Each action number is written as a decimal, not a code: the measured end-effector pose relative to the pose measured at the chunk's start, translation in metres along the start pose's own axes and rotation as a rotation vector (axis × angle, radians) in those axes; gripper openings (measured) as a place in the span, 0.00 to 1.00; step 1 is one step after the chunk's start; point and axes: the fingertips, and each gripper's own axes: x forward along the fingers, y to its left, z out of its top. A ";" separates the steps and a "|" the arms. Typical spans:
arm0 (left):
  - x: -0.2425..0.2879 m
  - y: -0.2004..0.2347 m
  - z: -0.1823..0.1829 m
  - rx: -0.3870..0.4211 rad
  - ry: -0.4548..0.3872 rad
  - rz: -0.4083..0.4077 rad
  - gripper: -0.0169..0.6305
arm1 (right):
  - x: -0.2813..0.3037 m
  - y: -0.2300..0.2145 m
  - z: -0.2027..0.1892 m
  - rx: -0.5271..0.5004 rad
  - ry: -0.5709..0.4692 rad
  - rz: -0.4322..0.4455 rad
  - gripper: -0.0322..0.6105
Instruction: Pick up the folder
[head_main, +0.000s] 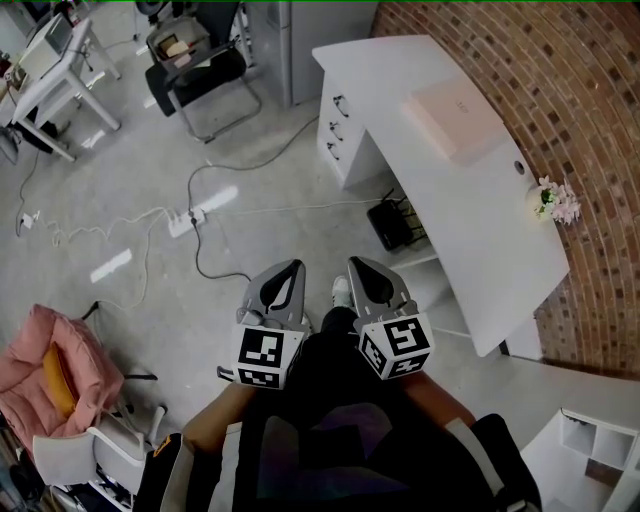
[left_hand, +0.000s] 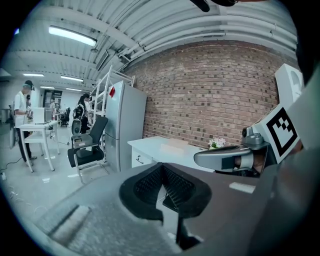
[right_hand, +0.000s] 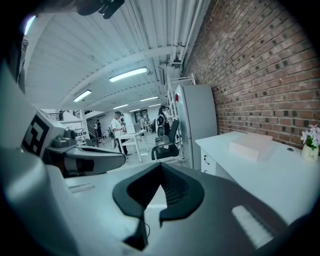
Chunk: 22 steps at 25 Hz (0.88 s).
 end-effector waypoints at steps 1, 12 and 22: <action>0.001 0.001 0.000 -0.001 0.002 0.006 0.02 | 0.002 -0.001 0.000 0.004 0.003 0.004 0.05; 0.041 0.007 0.013 -0.018 0.024 0.041 0.02 | 0.025 -0.040 0.012 0.016 0.017 0.024 0.05; 0.116 -0.016 0.051 0.008 0.031 0.031 0.02 | 0.044 -0.120 0.044 0.023 0.006 0.021 0.05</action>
